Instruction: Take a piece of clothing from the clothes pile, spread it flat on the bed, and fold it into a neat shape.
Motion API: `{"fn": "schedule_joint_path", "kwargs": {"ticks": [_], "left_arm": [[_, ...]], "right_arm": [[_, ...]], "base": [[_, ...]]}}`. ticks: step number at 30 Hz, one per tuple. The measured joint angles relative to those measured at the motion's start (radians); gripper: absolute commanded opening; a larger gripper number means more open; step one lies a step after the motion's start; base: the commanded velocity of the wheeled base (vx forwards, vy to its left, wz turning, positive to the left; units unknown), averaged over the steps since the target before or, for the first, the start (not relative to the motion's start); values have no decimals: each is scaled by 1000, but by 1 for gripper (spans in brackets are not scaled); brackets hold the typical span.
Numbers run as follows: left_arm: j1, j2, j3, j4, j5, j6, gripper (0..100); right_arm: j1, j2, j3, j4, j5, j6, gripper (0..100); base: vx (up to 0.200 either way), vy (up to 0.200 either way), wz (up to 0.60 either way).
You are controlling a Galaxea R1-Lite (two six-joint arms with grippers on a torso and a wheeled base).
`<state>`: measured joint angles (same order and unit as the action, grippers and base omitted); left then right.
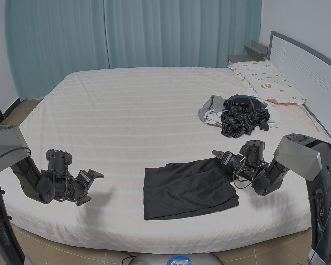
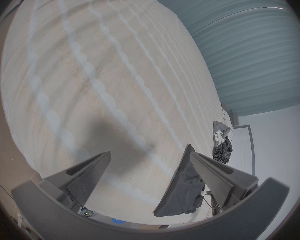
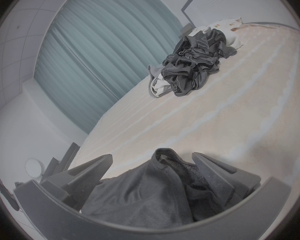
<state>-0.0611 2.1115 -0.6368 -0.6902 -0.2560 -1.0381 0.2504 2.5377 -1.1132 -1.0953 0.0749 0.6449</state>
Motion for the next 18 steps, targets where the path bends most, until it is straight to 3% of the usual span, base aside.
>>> {"fn": "schedule_joint_path", "kwargs": {"ticks": [18], "left_arm": [[-1, 1, 0, 0, 1, 0, 100]], "right_arm": [[-46, 26, -18, -1, -20, -9, 0]], "base": [[0, 0, 0]]}}
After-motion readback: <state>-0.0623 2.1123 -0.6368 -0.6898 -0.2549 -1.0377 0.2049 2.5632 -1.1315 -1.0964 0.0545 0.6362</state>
